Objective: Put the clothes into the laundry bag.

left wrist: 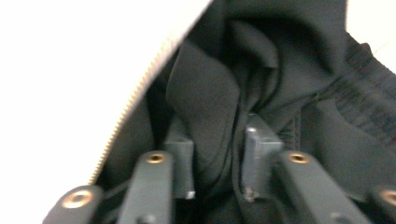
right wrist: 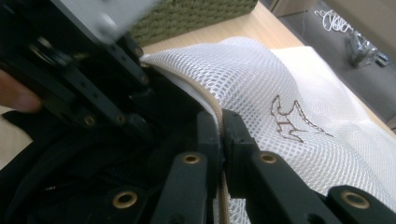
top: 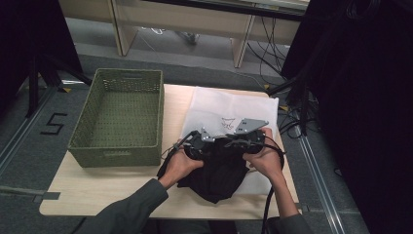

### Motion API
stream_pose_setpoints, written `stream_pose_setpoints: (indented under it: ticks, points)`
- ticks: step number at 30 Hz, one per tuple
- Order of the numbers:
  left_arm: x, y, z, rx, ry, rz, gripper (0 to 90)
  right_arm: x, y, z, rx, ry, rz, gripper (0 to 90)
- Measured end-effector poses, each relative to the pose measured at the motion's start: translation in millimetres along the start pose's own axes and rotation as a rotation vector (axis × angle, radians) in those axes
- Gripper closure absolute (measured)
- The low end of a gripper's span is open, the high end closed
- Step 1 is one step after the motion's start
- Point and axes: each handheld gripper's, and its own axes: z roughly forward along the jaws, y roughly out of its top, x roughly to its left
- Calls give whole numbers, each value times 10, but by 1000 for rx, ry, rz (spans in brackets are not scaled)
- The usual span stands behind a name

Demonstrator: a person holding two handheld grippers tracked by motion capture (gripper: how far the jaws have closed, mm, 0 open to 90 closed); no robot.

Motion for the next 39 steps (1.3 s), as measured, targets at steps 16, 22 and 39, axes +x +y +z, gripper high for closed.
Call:
stream_pose_setpoints:
  ticks: [16, 22, 39]
  points:
    - [-455, -360, -427, 65, -119, 32, 229, -19, -68, 52, 27, 4, 12, 877]
    - [-627, -444, -41, 131, -94, 126, 163, -16, -80, 54, 32, 6, 18, 878]
    - [-222, 77, -40, -67, 70, 108, 832, -9, -43, 28, 19, 10, 14, 881]
